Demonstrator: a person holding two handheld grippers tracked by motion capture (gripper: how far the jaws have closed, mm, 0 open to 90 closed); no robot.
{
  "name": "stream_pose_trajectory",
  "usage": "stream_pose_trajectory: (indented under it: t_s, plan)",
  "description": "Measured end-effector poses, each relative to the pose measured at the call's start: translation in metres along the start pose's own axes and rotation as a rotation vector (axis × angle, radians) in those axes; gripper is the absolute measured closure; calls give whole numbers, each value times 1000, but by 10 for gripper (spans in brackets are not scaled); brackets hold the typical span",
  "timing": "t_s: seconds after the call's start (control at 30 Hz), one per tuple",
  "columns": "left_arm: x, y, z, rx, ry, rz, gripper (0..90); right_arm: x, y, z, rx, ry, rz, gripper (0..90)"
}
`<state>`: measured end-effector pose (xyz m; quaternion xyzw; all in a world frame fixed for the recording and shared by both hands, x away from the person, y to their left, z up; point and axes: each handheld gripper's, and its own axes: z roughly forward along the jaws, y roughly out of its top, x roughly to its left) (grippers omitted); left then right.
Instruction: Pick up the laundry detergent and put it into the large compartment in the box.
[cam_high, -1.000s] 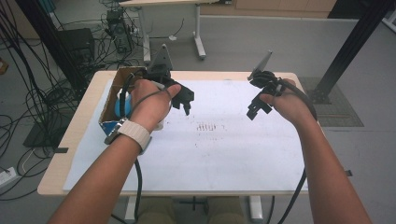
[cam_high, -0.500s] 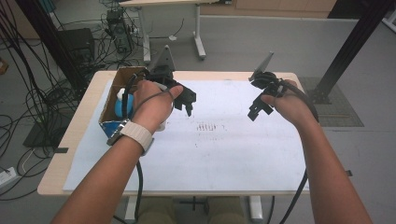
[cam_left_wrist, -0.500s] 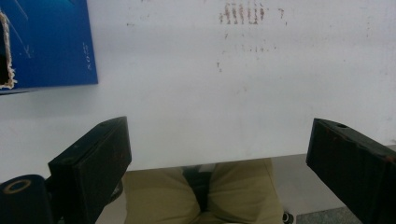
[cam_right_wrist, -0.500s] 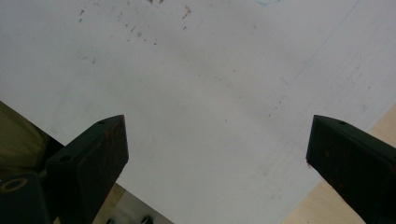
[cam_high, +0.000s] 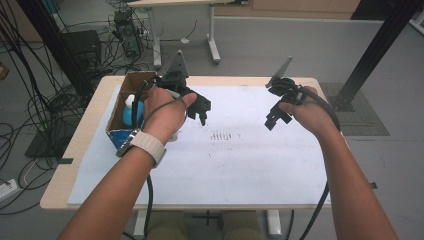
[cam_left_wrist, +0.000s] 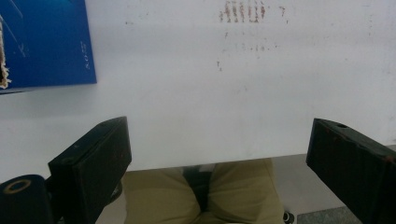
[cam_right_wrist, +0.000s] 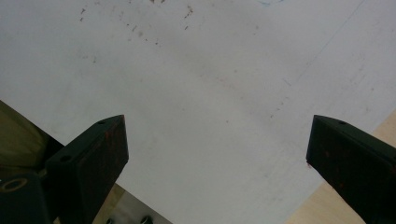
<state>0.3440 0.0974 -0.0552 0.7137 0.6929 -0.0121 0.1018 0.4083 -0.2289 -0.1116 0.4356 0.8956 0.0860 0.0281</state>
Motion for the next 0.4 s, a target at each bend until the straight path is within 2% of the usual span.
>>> stream_pose_trajectory:
  t_s: [0.4]
  plan:
    - [2, 0, 0, -1, -8, -2, 68, -1, -1, 1, -5, 0, 1, 55]
